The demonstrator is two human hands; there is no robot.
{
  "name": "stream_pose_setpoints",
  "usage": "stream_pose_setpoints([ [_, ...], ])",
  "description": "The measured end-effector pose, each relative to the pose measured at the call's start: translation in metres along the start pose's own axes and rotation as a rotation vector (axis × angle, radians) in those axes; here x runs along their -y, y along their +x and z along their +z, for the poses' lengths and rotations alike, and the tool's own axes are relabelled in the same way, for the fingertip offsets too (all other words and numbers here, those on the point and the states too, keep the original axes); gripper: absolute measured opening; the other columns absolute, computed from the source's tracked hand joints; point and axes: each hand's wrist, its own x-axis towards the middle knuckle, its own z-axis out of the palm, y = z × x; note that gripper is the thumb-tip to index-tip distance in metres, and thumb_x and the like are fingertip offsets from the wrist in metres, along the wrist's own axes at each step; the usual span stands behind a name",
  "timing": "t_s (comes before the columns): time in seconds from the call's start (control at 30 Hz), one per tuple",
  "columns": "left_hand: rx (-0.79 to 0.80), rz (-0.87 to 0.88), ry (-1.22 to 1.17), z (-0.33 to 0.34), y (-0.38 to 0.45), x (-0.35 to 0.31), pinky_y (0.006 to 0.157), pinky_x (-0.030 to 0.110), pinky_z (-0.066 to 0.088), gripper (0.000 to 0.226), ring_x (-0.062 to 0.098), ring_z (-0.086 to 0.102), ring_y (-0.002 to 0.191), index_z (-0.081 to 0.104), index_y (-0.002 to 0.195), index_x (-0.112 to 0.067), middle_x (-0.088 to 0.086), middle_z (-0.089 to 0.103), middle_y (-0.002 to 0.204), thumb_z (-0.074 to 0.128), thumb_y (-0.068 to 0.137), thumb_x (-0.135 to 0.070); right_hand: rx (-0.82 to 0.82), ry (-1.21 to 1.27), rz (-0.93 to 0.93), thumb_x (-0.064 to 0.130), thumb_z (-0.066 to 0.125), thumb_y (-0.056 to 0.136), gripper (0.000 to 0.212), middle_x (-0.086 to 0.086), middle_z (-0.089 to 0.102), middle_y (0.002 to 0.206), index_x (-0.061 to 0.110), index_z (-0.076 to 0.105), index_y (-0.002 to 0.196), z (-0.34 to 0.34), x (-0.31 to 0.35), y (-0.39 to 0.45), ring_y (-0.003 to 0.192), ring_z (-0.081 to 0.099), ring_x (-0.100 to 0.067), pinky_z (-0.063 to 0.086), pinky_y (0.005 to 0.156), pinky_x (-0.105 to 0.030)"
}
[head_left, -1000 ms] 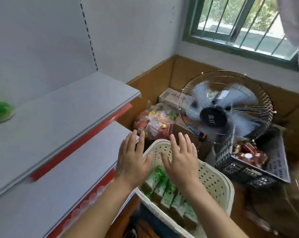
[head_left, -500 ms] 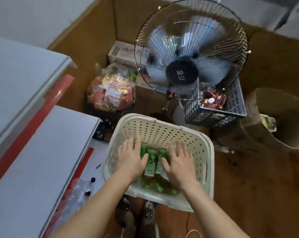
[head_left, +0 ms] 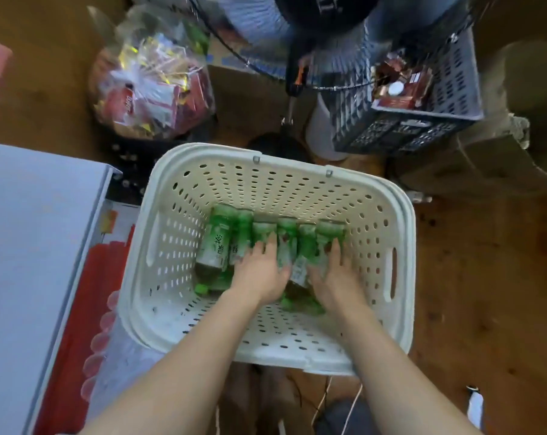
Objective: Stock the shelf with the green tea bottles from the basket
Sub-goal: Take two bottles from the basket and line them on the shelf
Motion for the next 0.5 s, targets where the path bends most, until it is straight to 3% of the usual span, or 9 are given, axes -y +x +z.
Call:
stream_pose_setpoints([
  [0.17,0.196,-0.055,-0.099,0.033,0.032,-0.002,0.124,0.053,0.04,0.094,0.038,0.033,0.16,-0.005,0.173,-0.025,0.011,0.015,0.181,0.051,0.106,-0.061,0.066,0.245,0.136,0.057,0.066,0.1,0.113,-0.008,0.015,0.182,0.031,-0.017,0.171,0.006,-0.002,0.014,0.164,0.026,-0.035,0.027,0.132,-0.057],
  [0.23,0.269,-0.085,-0.155,0.043,0.044,-0.003,0.123,0.048,0.041,0.092,0.036,0.037,0.158,-0.002,0.174,-0.024,0.01,0.021,0.18,0.053,0.108,-0.057,0.091,0.238,0.154,0.049,0.07,0.101,0.115,-0.01,0.019,0.181,0.031,-0.021,0.17,0.006,-0.003,0.018,0.162,0.031,-0.036,0.03,0.13,-0.055],
  [0.33,0.357,-0.149,-0.233,0.06,0.062,-0.002,0.116,0.042,0.046,0.083,0.035,0.051,0.147,0.022,0.171,-0.018,0.011,0.044,0.168,0.061,0.106,-0.051,0.103,0.181,0.167,0.041,0.069,0.104,0.114,-0.016,0.033,0.174,0.026,-0.024,0.17,0.01,-0.003,0.027,0.153,0.045,-0.038,0.038,0.124,-0.054],
  [0.4,0.401,-0.162,-0.259,0.074,0.072,0.0,0.11,0.042,0.051,0.071,0.033,0.061,0.132,0.041,0.159,-0.017,0.011,0.06,0.152,0.068,0.102,-0.05,0.098,0.158,0.168,0.04,0.067,0.105,0.113,-0.017,0.043,0.167,0.027,-0.024,0.169,0.013,-0.003,0.032,0.145,0.053,-0.038,0.045,0.12,-0.055],
  [0.5,0.456,-0.157,-0.238,0.093,0.082,0.0,0.107,0.045,0.052,0.069,0.035,0.063,0.125,0.042,0.148,-0.016,0.011,0.063,0.143,0.072,0.097,-0.051,0.095,0.138,0.177,0.037,0.067,0.104,0.112,-0.018,0.047,0.163,0.027,-0.024,0.169,0.014,-0.005,0.036,0.141,0.057,-0.04,0.048,0.118,-0.057],
])
